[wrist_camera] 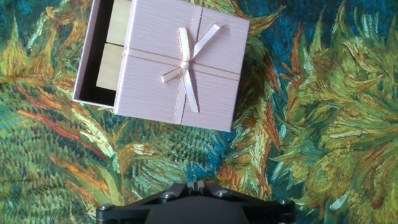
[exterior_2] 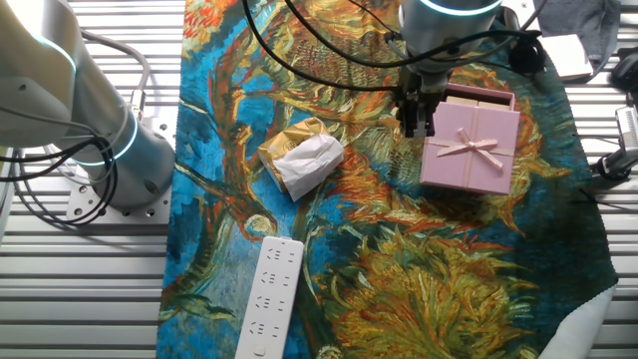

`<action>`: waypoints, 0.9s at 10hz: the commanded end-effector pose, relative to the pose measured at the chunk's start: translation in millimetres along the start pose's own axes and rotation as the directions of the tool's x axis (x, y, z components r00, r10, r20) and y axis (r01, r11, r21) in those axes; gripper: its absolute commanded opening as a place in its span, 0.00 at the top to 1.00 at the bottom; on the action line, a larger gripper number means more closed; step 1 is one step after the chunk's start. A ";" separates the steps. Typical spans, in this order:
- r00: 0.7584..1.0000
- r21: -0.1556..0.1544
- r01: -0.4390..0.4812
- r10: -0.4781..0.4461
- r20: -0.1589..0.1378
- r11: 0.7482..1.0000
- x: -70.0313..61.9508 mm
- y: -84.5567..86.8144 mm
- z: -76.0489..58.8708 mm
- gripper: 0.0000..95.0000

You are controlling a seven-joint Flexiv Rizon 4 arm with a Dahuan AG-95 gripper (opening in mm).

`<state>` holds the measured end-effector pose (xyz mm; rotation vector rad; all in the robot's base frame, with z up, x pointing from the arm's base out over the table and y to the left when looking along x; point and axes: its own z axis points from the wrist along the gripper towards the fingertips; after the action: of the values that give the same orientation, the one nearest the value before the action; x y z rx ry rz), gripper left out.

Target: Slide the outer casing onto the gift box

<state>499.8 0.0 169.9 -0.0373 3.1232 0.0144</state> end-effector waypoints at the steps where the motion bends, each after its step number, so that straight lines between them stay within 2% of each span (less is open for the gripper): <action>1: 1.000 0.001 0.014 -0.014 -0.001 1.000 0.0 0.0 -0.1 1.00; 5: 0.999 0.002 0.036 -0.036 -0.001 0.999 0.0 0.0 -0.1 1.00; 6: 0.991 0.002 0.132 -0.132 -0.002 0.991 0.3 0.1 -0.5 1.00; 9: 0.988 -0.002 0.154 -0.154 0.000 0.988 0.4 0.1 -0.5 1.00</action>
<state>499.3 0.0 170.4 -0.2466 3.1136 0.0141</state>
